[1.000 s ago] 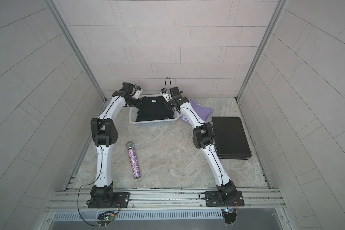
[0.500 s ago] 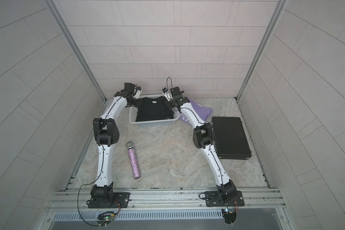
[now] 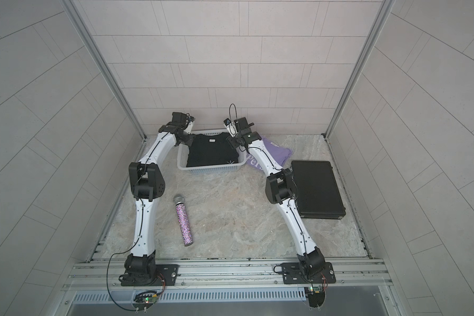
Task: Put the folded t-shirts into the basket
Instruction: Place the T-shirt in the bin.
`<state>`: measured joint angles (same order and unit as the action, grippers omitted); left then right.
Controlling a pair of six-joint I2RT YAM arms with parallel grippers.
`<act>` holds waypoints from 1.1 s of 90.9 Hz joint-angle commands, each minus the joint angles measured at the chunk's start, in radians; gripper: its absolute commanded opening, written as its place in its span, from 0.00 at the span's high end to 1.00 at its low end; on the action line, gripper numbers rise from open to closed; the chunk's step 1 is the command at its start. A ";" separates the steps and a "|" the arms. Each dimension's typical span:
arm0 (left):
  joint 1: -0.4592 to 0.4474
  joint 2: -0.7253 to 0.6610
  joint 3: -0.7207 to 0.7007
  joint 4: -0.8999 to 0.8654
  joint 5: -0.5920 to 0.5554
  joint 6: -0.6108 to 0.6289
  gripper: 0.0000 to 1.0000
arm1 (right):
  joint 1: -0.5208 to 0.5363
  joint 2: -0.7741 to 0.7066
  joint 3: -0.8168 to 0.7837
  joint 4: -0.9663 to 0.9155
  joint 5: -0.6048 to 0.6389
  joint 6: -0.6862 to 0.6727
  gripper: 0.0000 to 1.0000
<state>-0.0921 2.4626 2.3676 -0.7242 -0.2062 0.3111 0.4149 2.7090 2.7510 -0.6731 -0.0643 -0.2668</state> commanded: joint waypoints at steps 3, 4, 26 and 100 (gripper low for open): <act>-0.007 -0.047 0.019 0.007 -0.050 0.034 0.39 | -0.009 -0.073 0.017 -0.001 0.049 -0.026 0.29; -0.008 -0.048 0.018 0.006 -0.050 0.035 0.38 | -0.009 -0.075 0.016 -0.002 0.050 -0.027 0.29; -0.023 -0.026 0.003 0.011 -0.109 0.101 0.31 | -0.003 -0.056 -0.014 0.010 0.104 -0.098 0.25; -0.055 -0.176 -0.068 -0.011 -0.135 0.108 0.23 | 0.023 -0.222 -0.135 -0.017 0.176 -0.177 0.22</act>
<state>-0.1425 2.4229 2.3302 -0.7040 -0.3988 0.4774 0.4446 2.6366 2.6545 -0.6441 0.1387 -0.4828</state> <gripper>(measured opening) 0.757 0.775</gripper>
